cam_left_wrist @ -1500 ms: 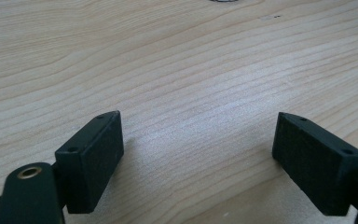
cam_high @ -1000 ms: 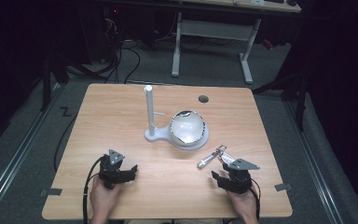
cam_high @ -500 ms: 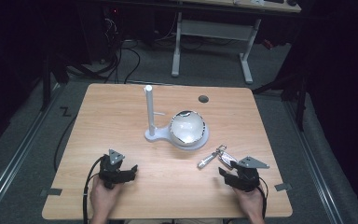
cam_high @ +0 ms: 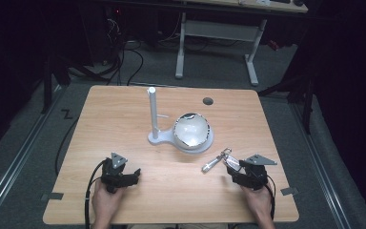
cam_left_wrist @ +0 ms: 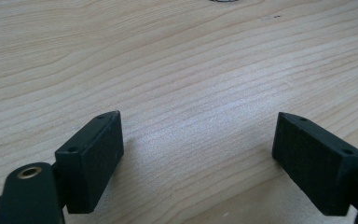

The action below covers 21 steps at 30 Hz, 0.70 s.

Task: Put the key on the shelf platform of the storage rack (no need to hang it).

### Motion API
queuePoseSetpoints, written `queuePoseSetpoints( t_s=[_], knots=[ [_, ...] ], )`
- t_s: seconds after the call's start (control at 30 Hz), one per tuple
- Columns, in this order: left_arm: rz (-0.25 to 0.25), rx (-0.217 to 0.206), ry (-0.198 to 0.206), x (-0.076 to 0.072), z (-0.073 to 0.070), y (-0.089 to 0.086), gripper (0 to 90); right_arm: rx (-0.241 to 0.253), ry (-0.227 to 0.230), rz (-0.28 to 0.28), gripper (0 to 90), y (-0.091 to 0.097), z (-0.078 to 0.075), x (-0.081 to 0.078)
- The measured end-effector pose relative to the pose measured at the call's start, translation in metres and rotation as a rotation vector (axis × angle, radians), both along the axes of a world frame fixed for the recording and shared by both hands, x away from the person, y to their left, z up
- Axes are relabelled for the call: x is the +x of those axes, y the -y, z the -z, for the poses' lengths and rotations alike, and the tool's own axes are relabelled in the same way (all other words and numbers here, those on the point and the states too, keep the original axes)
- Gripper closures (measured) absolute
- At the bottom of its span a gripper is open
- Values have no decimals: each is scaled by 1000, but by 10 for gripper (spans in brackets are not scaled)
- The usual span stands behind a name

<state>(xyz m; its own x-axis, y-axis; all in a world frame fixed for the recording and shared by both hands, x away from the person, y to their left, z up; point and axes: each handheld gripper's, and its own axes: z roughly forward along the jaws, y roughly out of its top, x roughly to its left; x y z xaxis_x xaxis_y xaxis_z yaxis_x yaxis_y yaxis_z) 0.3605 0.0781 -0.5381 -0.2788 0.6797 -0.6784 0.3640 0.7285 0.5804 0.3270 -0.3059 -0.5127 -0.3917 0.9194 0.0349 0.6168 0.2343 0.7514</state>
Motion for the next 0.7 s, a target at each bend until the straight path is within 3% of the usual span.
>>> queuePoseSetpoints(
  t_s=[0.13,0.7],
  knots=[
    [0,0,0,0,0,0,167,-12,13,1,379,1,-4,6],
    [2,-1,0,0,0,0,167,-50,-50,-38,355,-8,0,35]
  ],
)
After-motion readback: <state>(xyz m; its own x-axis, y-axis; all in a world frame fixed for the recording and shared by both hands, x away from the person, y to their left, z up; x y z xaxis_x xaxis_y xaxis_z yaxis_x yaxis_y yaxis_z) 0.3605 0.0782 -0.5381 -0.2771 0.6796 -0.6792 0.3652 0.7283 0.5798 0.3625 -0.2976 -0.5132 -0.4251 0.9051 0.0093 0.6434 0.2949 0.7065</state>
